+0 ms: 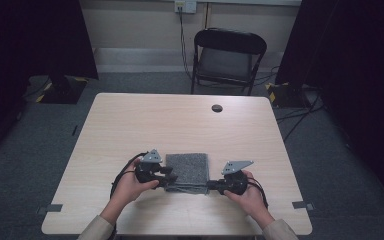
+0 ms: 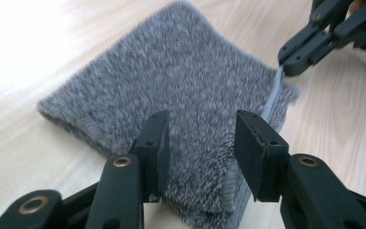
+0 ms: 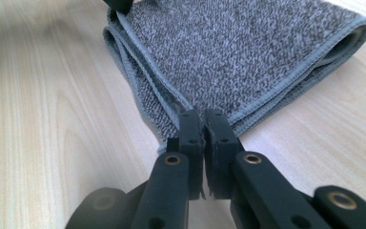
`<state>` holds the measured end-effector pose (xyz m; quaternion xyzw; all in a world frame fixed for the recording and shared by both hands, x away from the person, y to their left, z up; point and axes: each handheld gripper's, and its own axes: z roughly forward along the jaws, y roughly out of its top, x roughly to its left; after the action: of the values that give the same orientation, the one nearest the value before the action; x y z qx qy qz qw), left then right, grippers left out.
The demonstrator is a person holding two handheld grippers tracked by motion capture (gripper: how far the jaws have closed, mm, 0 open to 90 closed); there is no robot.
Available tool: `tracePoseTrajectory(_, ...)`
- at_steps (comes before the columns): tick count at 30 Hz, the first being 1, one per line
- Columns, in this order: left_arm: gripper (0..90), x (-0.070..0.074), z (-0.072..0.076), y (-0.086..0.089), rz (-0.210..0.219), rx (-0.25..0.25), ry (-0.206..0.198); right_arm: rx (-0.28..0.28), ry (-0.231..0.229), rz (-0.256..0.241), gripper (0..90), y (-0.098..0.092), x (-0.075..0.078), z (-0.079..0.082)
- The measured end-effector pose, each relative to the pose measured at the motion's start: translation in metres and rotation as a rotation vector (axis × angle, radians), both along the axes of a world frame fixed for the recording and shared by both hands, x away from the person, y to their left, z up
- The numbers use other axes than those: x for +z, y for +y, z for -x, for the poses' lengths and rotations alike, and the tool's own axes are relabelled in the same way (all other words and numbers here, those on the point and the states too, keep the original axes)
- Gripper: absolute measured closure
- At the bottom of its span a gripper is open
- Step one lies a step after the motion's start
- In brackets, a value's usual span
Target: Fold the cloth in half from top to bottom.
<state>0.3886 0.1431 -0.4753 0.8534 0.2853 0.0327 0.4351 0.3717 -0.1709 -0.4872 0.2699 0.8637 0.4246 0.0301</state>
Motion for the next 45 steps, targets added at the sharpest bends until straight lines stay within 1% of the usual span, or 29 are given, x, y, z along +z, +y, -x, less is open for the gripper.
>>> tracePoseTrajectory(2,57.6,-0.003,0.003,0.002,-0.030,-0.015,0.002,0.000,0.003,0.004,86.9,-0.001,-0.001,0.000)
tracePoseTrajectory(6,57.4,-0.007,0.008,0.008,-0.050,-0.025,0.003,-0.006,0.004,0.005,86.1,-0.002,-0.004,0.002)
tracePoseTrajectory(8,57.2,-0.009,0.010,0.010,-0.075,-0.026,0.006,-0.005,0.005,0.006,86.0,-0.002,-0.004,0.003)
tracePoseTrajectory(9,56.5,-0.010,0.010,0.010,-0.080,-0.026,0.005,-0.007,0.003,0.006,85.3,-0.002,-0.004,0.003)
tracePoseTrajectory(10,56.5,-0.011,0.010,0.011,-0.074,-0.026,0.006,-0.008,0.004,0.001,84.4,-0.003,-0.004,0.003)
tracePoseTrajectory(12,56.4,-0.012,0.010,0.011,-0.077,-0.025,0.008,-0.018,-0.003,-0.008,78.9,-0.003,-0.001,0.004)
tracePoseTrajectory(15,56.6,-0.012,0.011,0.011,-0.080,-0.028,0.003,-0.043,-0.008,-0.042,70.5,-0.004,0.005,0.001)
tracePoseTrajectory(16,56.6,-0.011,0.011,0.011,-0.092,-0.034,0.000,-0.060,-0.019,-0.042,66.7,-0.004,0.008,-0.001)
tracePoseTrajectory(17,56.6,-0.011,0.012,0.010,-0.094,-0.035,-0.002,-0.077,-0.029,-0.054,65.7,-0.004,0.012,-0.003)
tracePoseTrajectory(19,56.6,-0.012,0.012,0.010,-0.093,-0.036,-0.003,-0.094,-0.042,-0.045,61.6,-0.001,0.016,-0.008)
tracePoseTrajectory(20,56.6,-0.012,0.012,0.010,-0.094,-0.037,-0.006,-0.098,-0.046,-0.045,61.1,0.000,0.016,-0.010)
tracePoseTrajectory(21,56.7,-0.012,0.012,0.010,-0.095,-0.039,-0.006,-0.096,-0.049,-0.047,60.6,0.004,0.015,-0.012)
tracePoseTrajectory(23,56.9,-0.013,0.012,0.010,-0.098,-0.042,-0.005,-0.100,-0.062,-0.027,57.0,0.010,0.012,-0.015)
tracePoseTrajectory(25,57.4,-0.014,0.012,0.010,-0.102,-0.045,-0.008,-0.097,-0.060,-0.021,57.0,0.016,0.006,-0.016)
tracePoseTrajectory(26,57.5,-0.015,0.012,0.010,-0.101,-0.045,-0.009,-0.094,-0.062,-0.014,57.0,0.019,0.004,-0.015)
tracePoseTrajectory(28,57.5,-0.015,0.012,0.010,-0.103,-0.047,-0.013,-0.072,-0.070,0.021,56.1,0.022,-0.001,-0.013)
tracePoseTrajectory(31,57.7,-0.015,0.013,0.011,-0.099,-0.046,-0.014,-0.058,-0.091,0.049,55.1,0.023,-0.005,-0.006)
tracePoseTrajectory(34,58.0,-0.016,0.013,0.011,-0.094,-0.045,-0.018,-0.053,-0.094,0.057,54.1,0.021,-0.007,-0.004)
tracePoseTrajectory(35,58.0,-0.016,0.014,0.012,-0.093,-0.045,-0.020,-0.053,-0.098,0.052,54.1,0.020,-0.008,-0.003)
tracePoseTrajectory(37,58.1,-0.016,0.014,0.012,-0.097,-0.044,-0.022,-0.057,-0.099,0.045,53.9,0.019,-0.009,-0.003)
tracePoseTrajectory(40,58.2,-0.014,0.015,0.012,-0.113,-0.050,-0.025,-0.055,-0.104,0.050,53.6,0.020,-0.009,-0.002)
tracePoseTrajectory(41,56.2,-0.014,0.016,0.012,-0.107,-0.046,-0.026,-0.055,-0.105,0.050,53.6,0.020,-0.009,-0.002)
tracePoseTrajectory(42,53.9,-0.012,0.015,0.012,-0.096,-0.030,-0.029,-0.056,-0.106,0.047,53.6,0.020,-0.009,-0.002)
tracePoseTrajectory(43,49.0,-0.010,0.015,0.012,-0.084,-0.024,-0.039,-0.058,-0.107,0.044,53.3,0.019,-0.010,-0.001)
tracePoseTrajectory(45,47.1,-0.006,0.014,0.013,-0.057,-0.026,-0.050,-0.056,-0.107,0.041,51.1,0.019,-0.010,-0.001)
